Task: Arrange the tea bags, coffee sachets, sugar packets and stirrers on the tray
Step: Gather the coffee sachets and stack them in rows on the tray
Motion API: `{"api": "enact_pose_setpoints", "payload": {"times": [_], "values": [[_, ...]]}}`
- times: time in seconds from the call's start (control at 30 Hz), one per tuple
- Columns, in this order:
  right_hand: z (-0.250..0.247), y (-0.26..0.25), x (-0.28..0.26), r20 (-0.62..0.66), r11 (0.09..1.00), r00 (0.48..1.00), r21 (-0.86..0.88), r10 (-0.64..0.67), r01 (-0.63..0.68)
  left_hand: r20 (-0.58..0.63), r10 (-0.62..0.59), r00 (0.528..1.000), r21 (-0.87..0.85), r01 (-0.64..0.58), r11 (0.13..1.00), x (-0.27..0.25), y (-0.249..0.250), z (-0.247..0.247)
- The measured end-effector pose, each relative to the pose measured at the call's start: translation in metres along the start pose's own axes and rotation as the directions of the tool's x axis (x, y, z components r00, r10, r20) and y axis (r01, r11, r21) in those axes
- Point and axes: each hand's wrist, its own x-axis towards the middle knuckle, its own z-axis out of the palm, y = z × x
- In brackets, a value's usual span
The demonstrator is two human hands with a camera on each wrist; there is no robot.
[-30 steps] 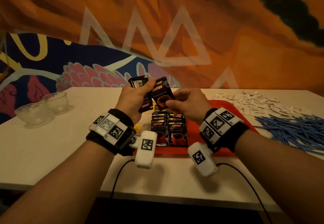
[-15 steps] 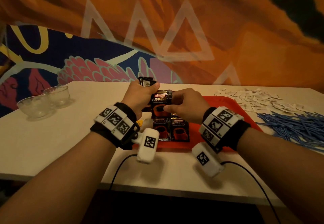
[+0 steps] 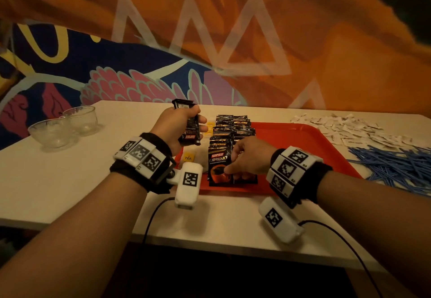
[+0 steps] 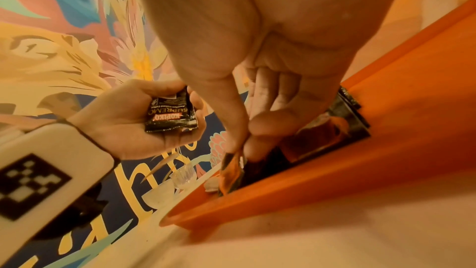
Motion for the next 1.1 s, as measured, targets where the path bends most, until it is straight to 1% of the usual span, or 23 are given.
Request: {"api": "enact_pose_setpoints", "payload": {"times": [0.1,0.13,0.23,0.27,0.4,0.57,0.7,0.8,0.87,0.97,1.03,1.1], "values": [[0.003,0.000,-0.001,-0.008,1.000,1.000,0.014,0.014,-0.014,0.001,0.007,1.000,0.023,-0.007,1.000,0.000,-0.003,0.000],[0.004,0.000,-0.001,-0.025,1.000,1.000,-0.012,0.011,-0.012,0.001,0.013,1.000,0.035,-0.013,0.999,0.001,-0.004,0.001],[0.005,-0.001,-0.004,-0.082,0.976,0.996,-0.216,-0.039,0.020,-0.001,0.021,1.000,0.059,-0.021,0.998,0.002,-0.005,0.001],[0.005,-0.001,-0.004,-0.088,0.967,0.995,-0.254,-0.051,0.027,-0.003,0.019,1.000,0.062,-0.019,0.998,0.002,-0.005,0.001],[0.003,-0.001,-0.005,-0.085,0.959,0.994,-0.279,-0.070,0.043,0.006,-0.003,1.000,0.050,0.003,0.999,0.002,-0.007,0.003],[-0.002,0.000,-0.006,-0.073,0.981,0.997,-0.193,-0.033,0.018,-0.035,0.023,0.999,0.054,-0.021,0.998,-0.002,-0.010,0.006],[-0.012,-0.004,-0.005,-0.118,0.988,0.989,-0.130,-0.093,0.077,-0.071,0.029,0.997,-0.001,-0.029,1.000,-0.006,-0.009,0.010],[-0.020,-0.011,-0.002,-0.227,0.984,0.957,-0.053,-0.180,0.172,-0.085,0.028,0.996,-0.026,-0.030,0.999,-0.010,-0.009,0.015],[-0.021,-0.017,0.000,-0.303,0.968,0.925,0.027,-0.230,0.249,-0.056,0.016,0.998,-0.024,-0.017,1.000,-0.011,-0.009,0.019],[-0.020,-0.021,0.004,-0.305,0.933,0.915,0.162,-0.264,0.323,0.029,0.023,0.999,-0.023,-0.022,0.999,-0.016,-0.011,0.028],[-0.022,-0.021,0.006,-0.327,0.921,0.901,0.168,-0.284,0.351,0.046,0.054,0.997,0.005,-0.054,0.999,-0.016,-0.013,0.032],[-0.027,-0.021,0.005,-0.418,0.907,0.859,0.158,-0.297,0.390,0.029,0.059,0.998,0.047,-0.061,0.997,-0.014,-0.013,0.032]]}}
